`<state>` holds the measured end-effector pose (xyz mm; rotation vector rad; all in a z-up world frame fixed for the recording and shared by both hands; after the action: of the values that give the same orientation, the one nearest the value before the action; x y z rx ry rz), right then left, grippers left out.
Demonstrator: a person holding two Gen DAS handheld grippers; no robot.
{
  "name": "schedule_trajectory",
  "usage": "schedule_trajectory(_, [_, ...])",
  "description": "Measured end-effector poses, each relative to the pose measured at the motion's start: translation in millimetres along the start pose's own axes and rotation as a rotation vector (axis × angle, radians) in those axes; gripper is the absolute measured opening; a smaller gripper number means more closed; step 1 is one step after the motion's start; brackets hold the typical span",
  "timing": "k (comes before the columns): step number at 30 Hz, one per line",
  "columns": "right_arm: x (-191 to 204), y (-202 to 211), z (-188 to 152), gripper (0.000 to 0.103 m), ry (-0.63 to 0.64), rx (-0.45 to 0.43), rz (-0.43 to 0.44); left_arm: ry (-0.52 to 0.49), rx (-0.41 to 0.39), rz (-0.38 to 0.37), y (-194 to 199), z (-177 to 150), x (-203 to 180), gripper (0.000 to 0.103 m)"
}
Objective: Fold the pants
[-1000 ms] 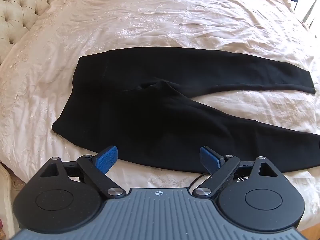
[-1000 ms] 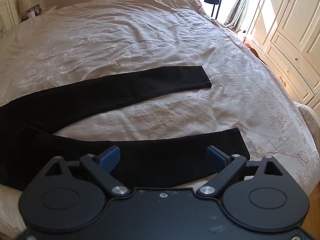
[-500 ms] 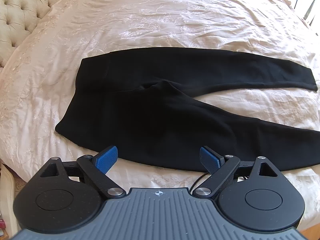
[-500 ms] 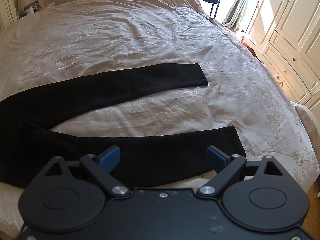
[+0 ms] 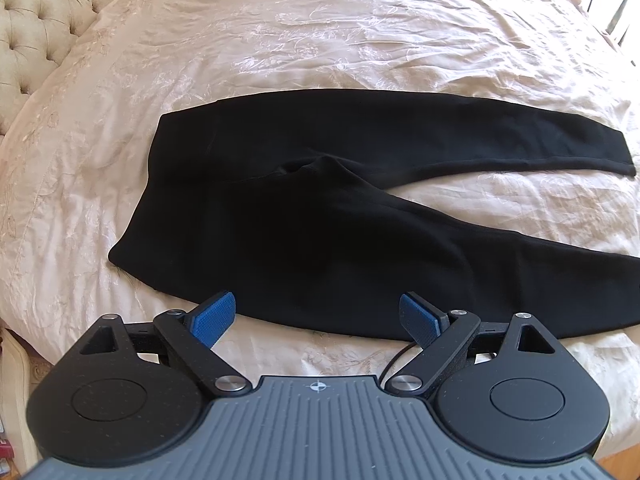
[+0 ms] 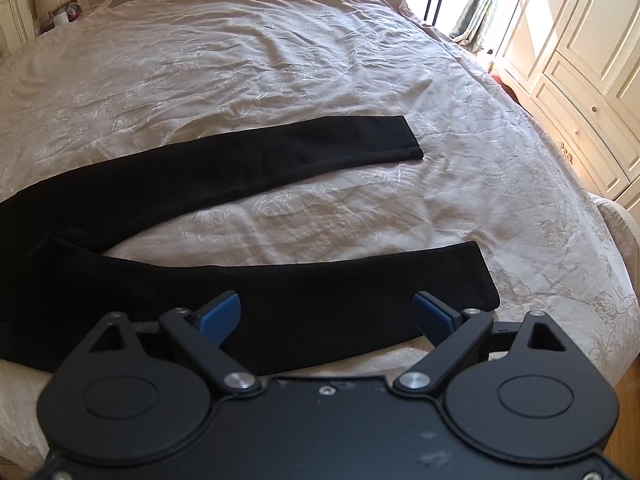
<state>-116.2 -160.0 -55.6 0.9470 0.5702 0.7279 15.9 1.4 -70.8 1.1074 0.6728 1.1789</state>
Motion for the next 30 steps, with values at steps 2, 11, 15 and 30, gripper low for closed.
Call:
schedule_trajectory(2, [-0.3,-1.2,0.3,0.097,0.002,0.001,0.003,0.003,0.003,0.000,-0.8,-0.2,0.7,0.090])
schedule_trajectory(11, [2.6,-4.6,1.2,0.097,0.009,0.006,0.011,0.004,0.009,0.003,-3.5,0.2,2.6,0.090])
schedule_trajectory(15, [3.8,-5.4,0.6,0.097,0.016,0.011,0.011,0.012,0.013,0.000,-4.8,0.3,4.4,0.090])
schedule_trajectory(30, [7.4,-7.8,0.9,0.097,0.032,0.024,0.019,0.010,0.030,0.002,-7.4,-0.8,3.3,0.090])
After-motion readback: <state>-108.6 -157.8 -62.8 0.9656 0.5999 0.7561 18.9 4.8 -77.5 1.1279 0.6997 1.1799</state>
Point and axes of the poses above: each gripper's, at about its wrist camera, not at the fingertips, and y roughly against the way its jaws point, x to its left, z to its top, the point moved 7 cm from there along -y, roughly the way its jaws point, and after that the axes turned 7 degrees about y, right-handed, at the moved point
